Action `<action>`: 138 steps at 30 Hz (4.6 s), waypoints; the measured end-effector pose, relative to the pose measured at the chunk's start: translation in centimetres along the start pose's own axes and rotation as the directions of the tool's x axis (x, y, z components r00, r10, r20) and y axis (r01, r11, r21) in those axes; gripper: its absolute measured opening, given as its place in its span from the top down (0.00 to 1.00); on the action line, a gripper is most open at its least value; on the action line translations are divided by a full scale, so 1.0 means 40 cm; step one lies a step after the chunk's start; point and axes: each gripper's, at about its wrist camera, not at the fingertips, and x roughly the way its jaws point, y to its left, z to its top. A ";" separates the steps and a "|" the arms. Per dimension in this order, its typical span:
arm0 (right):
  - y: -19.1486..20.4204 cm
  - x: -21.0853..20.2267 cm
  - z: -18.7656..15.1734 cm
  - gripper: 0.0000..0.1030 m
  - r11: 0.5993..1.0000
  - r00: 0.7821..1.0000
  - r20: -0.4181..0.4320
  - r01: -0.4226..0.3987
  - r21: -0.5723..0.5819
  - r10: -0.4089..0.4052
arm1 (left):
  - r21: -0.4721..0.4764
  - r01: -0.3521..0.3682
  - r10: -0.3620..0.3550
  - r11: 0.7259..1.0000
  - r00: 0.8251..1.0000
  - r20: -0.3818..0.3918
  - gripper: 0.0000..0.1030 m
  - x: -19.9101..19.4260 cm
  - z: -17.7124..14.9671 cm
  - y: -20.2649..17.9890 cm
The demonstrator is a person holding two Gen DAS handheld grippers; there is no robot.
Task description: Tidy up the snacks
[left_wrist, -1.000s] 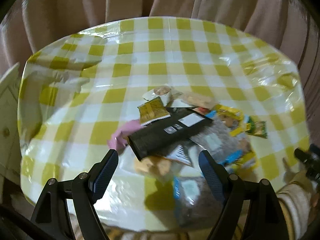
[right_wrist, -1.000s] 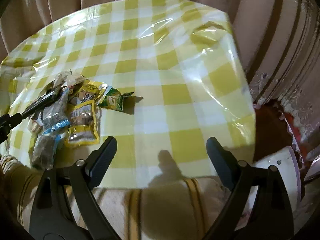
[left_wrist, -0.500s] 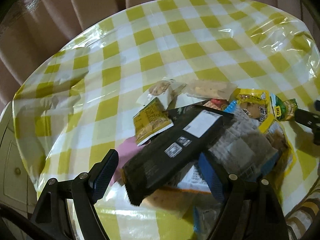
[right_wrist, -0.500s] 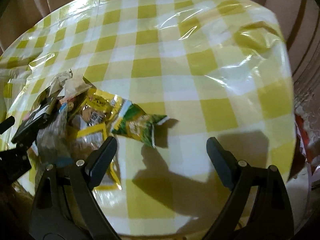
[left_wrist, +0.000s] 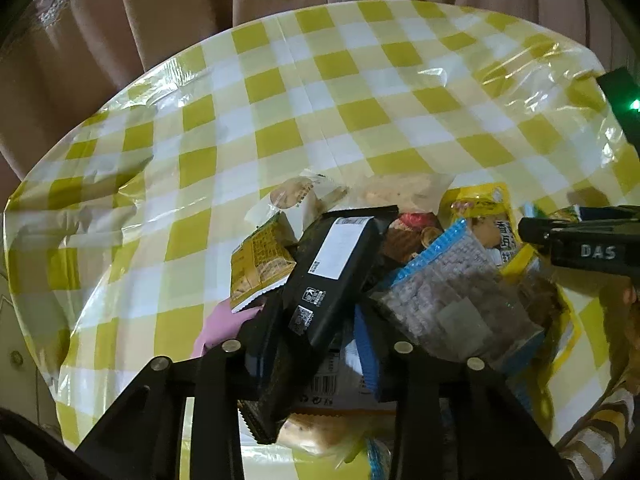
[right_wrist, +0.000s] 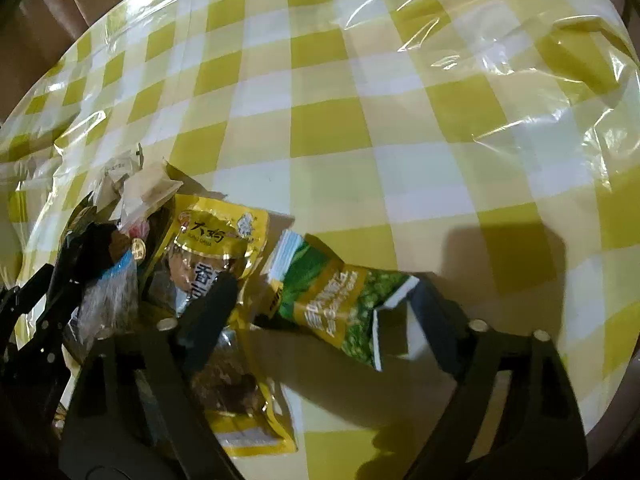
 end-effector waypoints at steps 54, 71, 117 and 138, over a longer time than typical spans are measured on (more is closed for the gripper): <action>-0.183 -0.320 -0.220 0.63 0.986 0.982 0.174 -0.091 0.140 0.066 | -0.176 0.271 -0.235 0.946 0.951 0.201 0.85 -0.333 -0.118 -0.099; -0.402 -0.437 -0.350 0.63 0.964 0.980 0.199 -0.049 0.261 -0.004 | -0.030 0.438 -0.426 0.898 0.886 0.183 0.85 -0.416 -0.101 -0.348; -0.875 -0.531 -0.558 0.40 0.821 0.969 0.127 0.107 0.561 -0.213 | 0.175 0.674 -0.676 0.717 0.735 -0.061 0.51 -0.460 -0.094 -0.843; -0.615 -0.510 -0.434 0.40 0.921 0.978 0.192 -0.002 0.389 -0.079 | 0.047 0.359 -0.362 0.932 0.930 0.063 0.46 -0.420 -0.073 -0.584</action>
